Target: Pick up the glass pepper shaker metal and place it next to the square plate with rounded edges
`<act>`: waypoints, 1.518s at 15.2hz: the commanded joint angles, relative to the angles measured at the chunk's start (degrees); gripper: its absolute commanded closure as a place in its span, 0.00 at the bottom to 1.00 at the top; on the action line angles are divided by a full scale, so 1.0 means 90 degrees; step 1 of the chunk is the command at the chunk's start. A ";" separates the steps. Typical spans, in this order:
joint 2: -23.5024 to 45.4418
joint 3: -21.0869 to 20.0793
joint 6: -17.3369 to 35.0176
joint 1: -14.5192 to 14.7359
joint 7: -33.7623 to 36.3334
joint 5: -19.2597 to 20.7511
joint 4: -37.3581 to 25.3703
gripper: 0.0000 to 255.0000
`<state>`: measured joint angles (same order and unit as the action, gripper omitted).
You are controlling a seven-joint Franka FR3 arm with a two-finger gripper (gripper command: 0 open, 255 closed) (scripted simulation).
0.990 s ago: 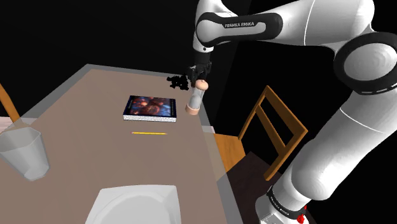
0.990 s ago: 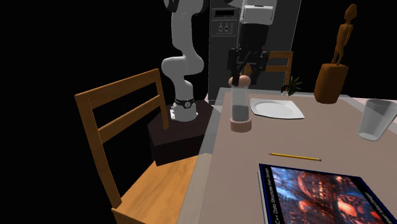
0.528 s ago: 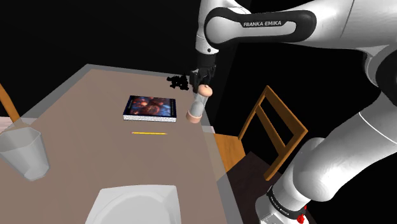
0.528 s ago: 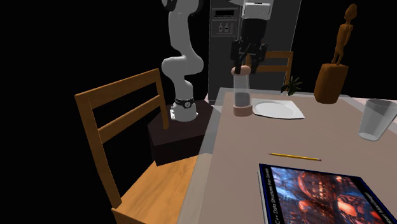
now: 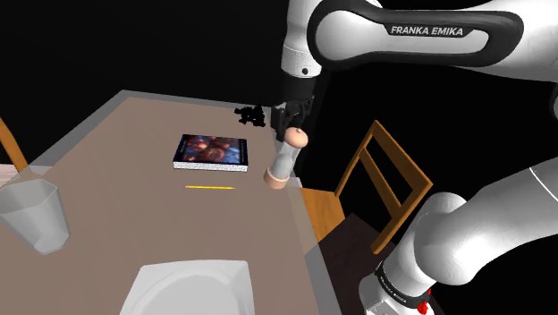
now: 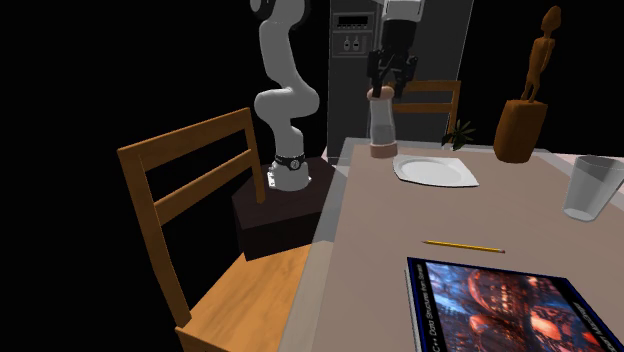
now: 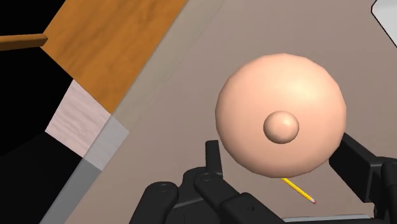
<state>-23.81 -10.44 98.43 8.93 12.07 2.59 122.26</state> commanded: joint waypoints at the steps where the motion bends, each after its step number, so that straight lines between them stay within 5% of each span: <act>1: -0.0304 -0.0145 -0.0136 0.0114 0.0207 -0.0115 0.0188 1.00; 12: -0.1347 -0.1108 -0.1105 0.0753 0.1501 -0.0881 0.0275 1.00; 23: -0.1586 -0.2284 -0.1987 0.1203 0.3051 -0.1711 -0.0506 1.00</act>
<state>-38.07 -29.98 81.32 19.47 38.10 -12.12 118.63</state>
